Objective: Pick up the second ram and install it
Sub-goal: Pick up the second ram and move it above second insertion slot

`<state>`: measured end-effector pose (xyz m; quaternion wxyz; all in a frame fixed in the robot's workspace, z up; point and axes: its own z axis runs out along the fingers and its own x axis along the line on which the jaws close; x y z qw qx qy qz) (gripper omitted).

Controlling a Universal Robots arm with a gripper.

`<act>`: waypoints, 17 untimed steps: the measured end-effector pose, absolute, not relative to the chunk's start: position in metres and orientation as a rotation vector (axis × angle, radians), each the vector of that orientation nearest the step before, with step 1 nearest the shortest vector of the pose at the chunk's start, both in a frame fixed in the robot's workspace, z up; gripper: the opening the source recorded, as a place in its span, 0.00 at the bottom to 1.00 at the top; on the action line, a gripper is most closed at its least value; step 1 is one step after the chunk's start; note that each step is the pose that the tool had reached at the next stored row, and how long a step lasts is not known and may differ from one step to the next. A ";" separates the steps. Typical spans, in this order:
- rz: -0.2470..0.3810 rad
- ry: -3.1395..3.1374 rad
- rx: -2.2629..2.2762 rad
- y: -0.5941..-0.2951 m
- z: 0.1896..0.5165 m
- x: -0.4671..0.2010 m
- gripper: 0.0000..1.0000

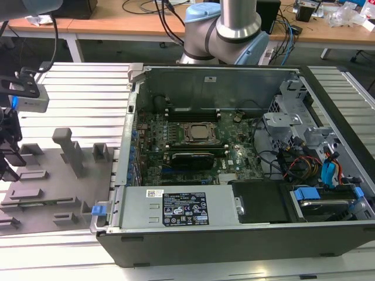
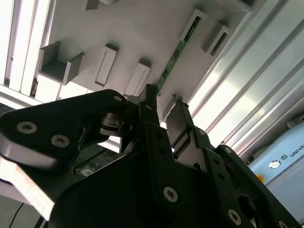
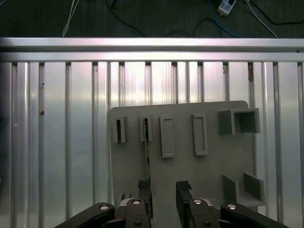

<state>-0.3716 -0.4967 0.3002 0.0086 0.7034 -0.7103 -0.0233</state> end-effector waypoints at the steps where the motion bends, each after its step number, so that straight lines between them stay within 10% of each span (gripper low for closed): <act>1: -0.073 -2.219 2.198 -0.497 0.300 -0.372 0.36; 17: -0.073 -2.220 2.198 -0.497 0.286 -0.372 0.36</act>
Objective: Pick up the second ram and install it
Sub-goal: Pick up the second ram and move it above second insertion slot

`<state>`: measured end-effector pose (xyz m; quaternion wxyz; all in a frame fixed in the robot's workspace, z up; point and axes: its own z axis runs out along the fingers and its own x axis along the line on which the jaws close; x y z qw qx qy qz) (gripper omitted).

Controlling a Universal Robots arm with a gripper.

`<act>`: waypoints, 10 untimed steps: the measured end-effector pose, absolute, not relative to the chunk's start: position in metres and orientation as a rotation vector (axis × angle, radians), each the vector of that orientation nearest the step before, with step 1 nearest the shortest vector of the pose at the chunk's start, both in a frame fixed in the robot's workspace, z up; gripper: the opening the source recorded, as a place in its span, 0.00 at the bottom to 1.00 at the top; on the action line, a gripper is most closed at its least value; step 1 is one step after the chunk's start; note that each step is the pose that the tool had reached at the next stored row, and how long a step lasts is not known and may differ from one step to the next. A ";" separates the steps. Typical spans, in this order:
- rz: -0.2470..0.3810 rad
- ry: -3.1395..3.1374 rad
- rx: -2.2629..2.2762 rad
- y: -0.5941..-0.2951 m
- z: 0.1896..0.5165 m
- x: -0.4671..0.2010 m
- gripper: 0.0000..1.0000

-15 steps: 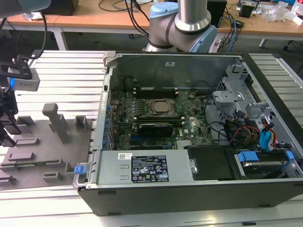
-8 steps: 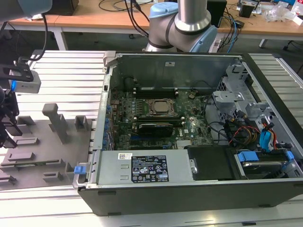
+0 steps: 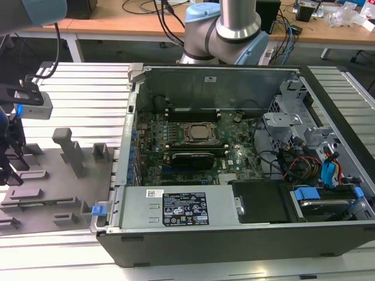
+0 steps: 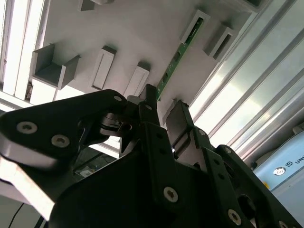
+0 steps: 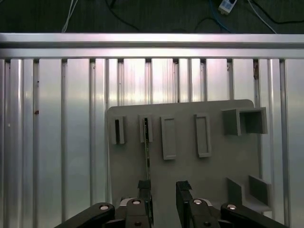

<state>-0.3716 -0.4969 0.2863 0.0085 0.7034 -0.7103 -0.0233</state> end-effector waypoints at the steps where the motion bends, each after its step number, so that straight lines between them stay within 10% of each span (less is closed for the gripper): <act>1: -0.073 -2.219 2.198 -0.497 0.285 -0.372 0.36; 10: -0.073 -2.220 2.198 -0.497 0.278 -0.372 0.36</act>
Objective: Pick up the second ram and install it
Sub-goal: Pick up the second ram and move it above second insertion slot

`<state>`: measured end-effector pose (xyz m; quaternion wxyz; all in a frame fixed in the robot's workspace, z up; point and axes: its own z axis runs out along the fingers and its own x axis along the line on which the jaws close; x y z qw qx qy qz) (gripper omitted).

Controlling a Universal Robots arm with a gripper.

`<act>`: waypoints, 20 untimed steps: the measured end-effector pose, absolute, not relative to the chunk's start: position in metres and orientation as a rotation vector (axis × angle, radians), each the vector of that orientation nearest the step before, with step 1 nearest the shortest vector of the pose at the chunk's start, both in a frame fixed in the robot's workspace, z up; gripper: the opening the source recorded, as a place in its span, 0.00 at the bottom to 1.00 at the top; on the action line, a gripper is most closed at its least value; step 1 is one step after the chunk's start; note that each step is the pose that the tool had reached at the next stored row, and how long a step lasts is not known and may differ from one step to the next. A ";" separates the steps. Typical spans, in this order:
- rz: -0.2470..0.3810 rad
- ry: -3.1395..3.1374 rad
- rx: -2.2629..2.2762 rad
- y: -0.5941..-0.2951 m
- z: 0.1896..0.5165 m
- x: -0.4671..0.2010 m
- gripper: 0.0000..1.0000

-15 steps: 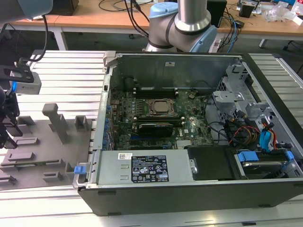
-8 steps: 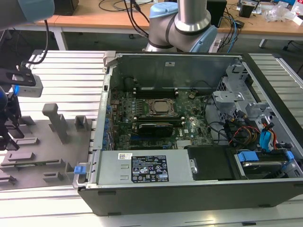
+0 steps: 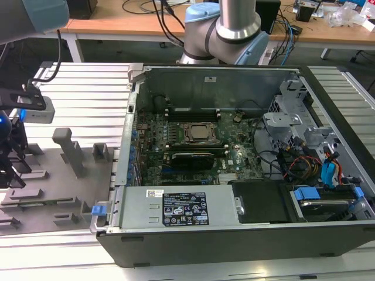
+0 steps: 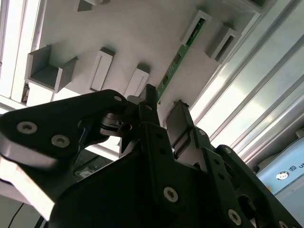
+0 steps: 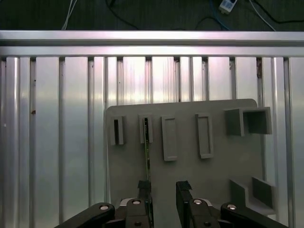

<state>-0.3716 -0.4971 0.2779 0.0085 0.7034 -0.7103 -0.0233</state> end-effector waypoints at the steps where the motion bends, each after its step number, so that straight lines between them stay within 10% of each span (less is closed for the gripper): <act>1: -0.073 -2.219 2.198 -0.497 0.277 -0.372 0.36; 20: -0.073 -2.219 2.198 -0.510 0.259 -0.372 0.36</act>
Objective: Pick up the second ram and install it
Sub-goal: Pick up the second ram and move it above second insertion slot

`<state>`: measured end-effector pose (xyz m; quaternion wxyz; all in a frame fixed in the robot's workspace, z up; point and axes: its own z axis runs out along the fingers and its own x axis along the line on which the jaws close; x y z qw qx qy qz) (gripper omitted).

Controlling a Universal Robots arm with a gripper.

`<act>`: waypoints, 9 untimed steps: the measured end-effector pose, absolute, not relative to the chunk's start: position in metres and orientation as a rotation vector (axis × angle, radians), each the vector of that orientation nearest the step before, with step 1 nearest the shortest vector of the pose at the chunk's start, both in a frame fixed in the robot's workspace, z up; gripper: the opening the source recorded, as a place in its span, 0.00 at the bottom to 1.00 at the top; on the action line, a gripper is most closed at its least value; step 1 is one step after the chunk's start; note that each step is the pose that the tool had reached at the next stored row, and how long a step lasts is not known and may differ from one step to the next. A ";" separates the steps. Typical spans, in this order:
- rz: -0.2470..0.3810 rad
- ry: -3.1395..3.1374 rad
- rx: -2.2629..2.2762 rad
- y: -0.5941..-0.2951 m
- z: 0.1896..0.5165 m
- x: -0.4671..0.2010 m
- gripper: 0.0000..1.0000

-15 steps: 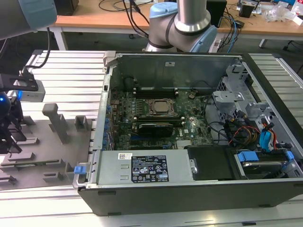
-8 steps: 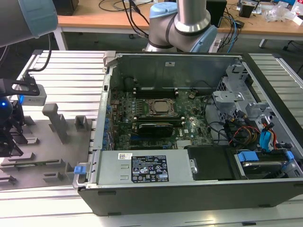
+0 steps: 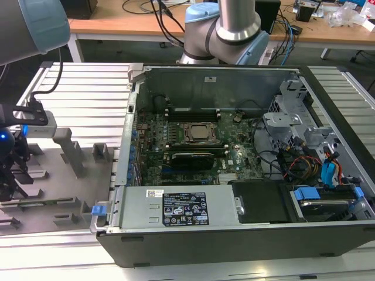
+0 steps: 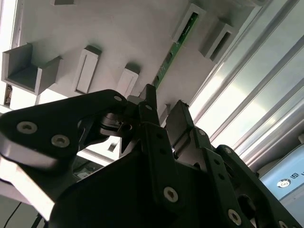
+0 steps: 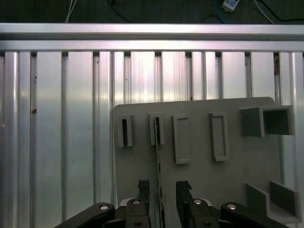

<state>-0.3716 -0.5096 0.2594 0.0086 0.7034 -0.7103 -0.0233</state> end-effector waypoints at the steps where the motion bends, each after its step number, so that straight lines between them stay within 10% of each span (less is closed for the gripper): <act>1: -0.073 -2.219 2.198 -0.510 0.259 -0.372 0.36; 9: -0.073 -2.220 2.198 -0.510 0.254 -0.372 0.36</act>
